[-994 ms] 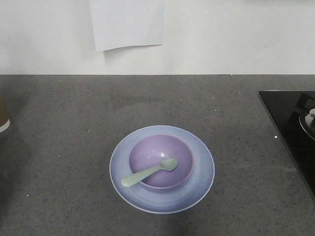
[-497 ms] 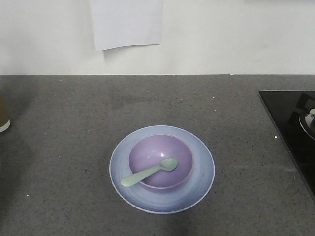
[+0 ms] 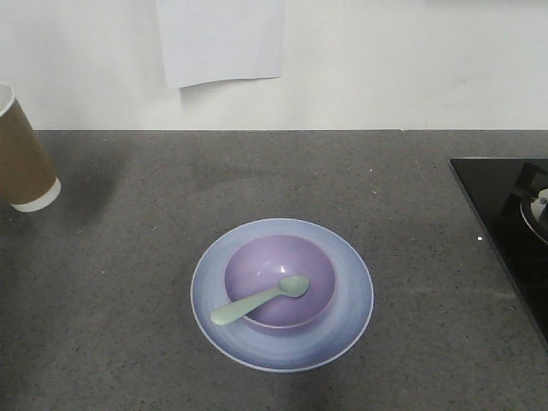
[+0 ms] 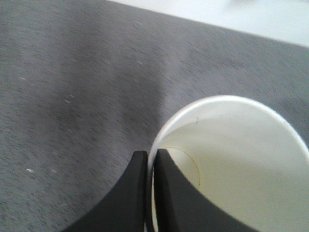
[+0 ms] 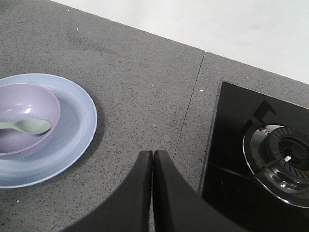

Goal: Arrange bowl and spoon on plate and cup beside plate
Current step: 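Grasp the paper cup rim with the left gripper, then slide the cup toward the plate and release it beside the plate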

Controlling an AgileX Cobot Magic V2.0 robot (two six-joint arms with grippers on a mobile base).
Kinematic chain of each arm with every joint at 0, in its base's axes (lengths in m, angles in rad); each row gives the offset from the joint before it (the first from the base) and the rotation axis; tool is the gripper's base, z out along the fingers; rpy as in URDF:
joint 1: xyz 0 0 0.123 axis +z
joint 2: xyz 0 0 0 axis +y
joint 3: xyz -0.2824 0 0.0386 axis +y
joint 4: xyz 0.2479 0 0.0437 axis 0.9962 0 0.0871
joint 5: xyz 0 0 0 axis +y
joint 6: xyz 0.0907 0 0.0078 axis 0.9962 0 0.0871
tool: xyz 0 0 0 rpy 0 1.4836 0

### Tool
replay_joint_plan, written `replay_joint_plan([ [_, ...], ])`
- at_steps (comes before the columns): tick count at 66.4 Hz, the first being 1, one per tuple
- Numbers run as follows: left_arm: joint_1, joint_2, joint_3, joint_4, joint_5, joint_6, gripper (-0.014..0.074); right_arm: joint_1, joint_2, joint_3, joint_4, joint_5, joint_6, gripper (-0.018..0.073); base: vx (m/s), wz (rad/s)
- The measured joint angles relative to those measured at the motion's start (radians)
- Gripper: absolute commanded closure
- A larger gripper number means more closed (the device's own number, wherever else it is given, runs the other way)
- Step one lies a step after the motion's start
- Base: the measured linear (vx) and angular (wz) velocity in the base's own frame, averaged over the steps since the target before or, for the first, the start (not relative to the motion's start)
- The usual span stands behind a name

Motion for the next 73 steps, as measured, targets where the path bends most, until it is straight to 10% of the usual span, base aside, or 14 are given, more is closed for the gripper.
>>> replay_joint_plan([
  [26,-0.215,-0.060,0.000,-0.020,0.127,0.040,0.0603,0.000,0.000,0.000,0.001,0.000,0.000,0.0564,0.00,0.00],
  [73,-0.392,0.003,0.081,0.090,0.037,0.003,0.0603,0.000,0.000,0.000,0.002,0.000,0.000,0.0564,0.00,0.00],
])
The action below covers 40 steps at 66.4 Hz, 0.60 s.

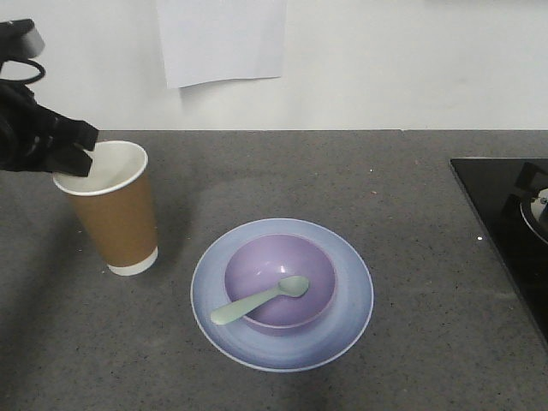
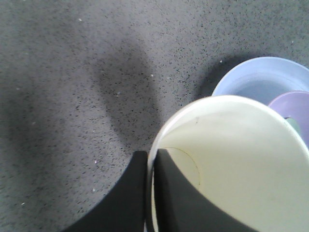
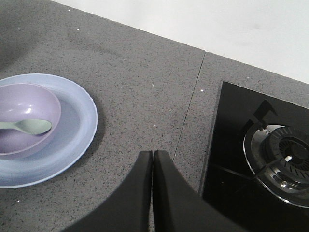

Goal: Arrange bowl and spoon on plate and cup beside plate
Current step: 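Slide the cup toward the plate and release it beside the plate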

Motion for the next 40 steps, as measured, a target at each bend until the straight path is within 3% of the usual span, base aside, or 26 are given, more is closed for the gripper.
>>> replay_joint_plan([
  [20,-0.043,0.041,0.169,0.000,-0.107,-0.002,0.0603,0.000,0.000,0.000,0.000,0.013,0.000,0.0564,0.00,0.00],
  [40,-0.045,0.041,0.179,-0.007,-0.133,-0.002,0.0601,0.000,0.000,0.000,0.000,0.015,0.000,0.0564,0.00,0.00],
])
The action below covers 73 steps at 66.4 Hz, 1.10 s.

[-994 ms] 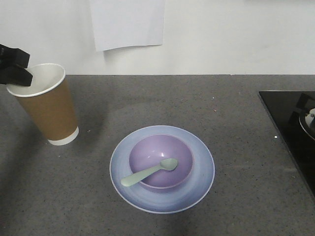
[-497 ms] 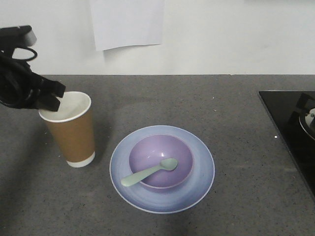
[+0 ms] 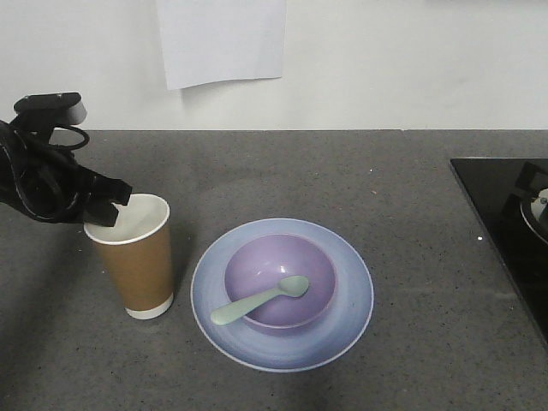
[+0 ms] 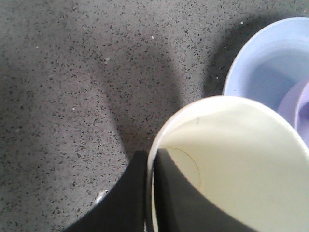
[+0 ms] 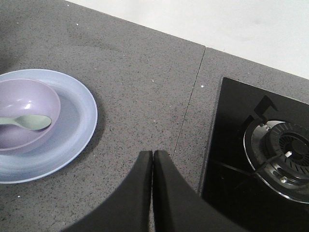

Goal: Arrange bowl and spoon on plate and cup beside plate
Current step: 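Slide the cup toward the plate and release it beside the plate, then raise the open left gripper away from the cup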

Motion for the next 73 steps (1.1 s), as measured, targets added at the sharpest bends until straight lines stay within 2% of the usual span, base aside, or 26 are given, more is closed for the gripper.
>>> replay_joint_plan([
  [11,0.000,0.000,0.000,0.000,0.000,0.000,0.0579,0.000,0.000,0.000,0.000,0.000,0.000,0.0564,0.00,0.00],
  [24,0.000,0.000,0.002,0.000,-0.005,0.003,0.0505,0.000,0.000,0.000,0.000,0.000,0.000,0.0564,0.00,0.00],
  [40,-0.001,0.000,0.007,0.000,-0.005,0.003,0.0354,0.000,0.000,0.000,0.000,0.000,0.000,0.0564,0.00,0.00],
  [41,-0.001,0.000,0.007,0.000,-0.005,0.003,0.0340,0.000,0.000,0.000,0.000,0.000,0.000,0.0564,0.00,0.00],
  [42,-0.001,0.000,0.007,0.000,-0.005,0.003,0.0290,0.000,0.000,0.000,0.000,0.000,0.000,0.0564,0.00,0.00],
  [45,-0.001,-0.003,0.007,0.000,-0.005,0.003,0.0270,0.000,0.000,0.000,0.000,0.001,0.000,0.0564,0.00,0.00],
  [73,-0.001,-0.175,0.007,0.004,-0.025,0.004,0.0250,0.000,0.000,0.000,0.000,-0.003,0.000,0.0564,0.00,0.00],
])
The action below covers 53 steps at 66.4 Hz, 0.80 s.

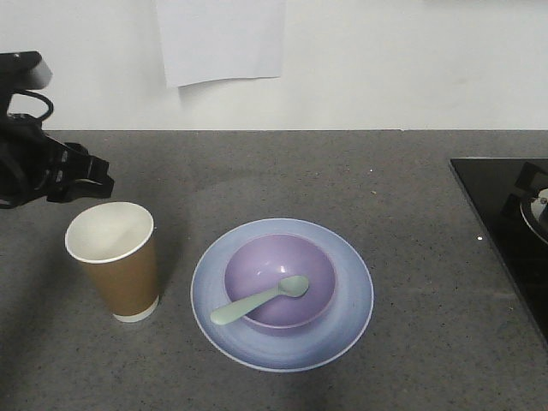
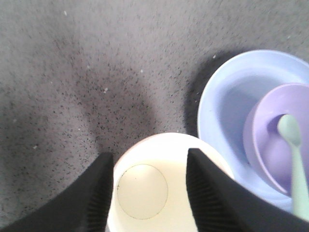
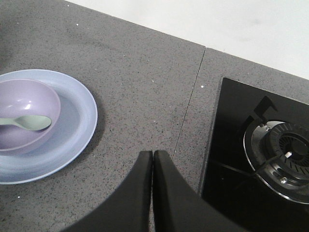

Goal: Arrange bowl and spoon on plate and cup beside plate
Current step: 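Raise the open left gripper away from the cup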

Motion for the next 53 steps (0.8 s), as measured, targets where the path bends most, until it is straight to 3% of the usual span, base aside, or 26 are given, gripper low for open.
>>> replay_joint_plan([
  [19,0.000,-0.213,0.000,0.024,0.006,0.000,0.0286,0.000,0.000,0.000,-0.019,-0.176,0.000,0.0564,0.00,0.00],
  [32,0.000,-0.376,0.033,0.115,0.028,0.000,0.0457,0.000,0.000,0.002,-0.062,-0.232,0.034,0.0564,0.00,0.00],
  [42,0.000,-0.521,0.208,0.159,-0.029,-0.004,0.0599,0.000,-0.029,0.090,-0.128,-0.291,0.096,0.0564,0.00,0.00],
  [53,0.000,-0.695,0.457,0.162,-0.130,-0.028,0.0603,0.000,-0.103,0.299,-0.212,-0.372,0.220,0.0564,0.00,0.00],
])
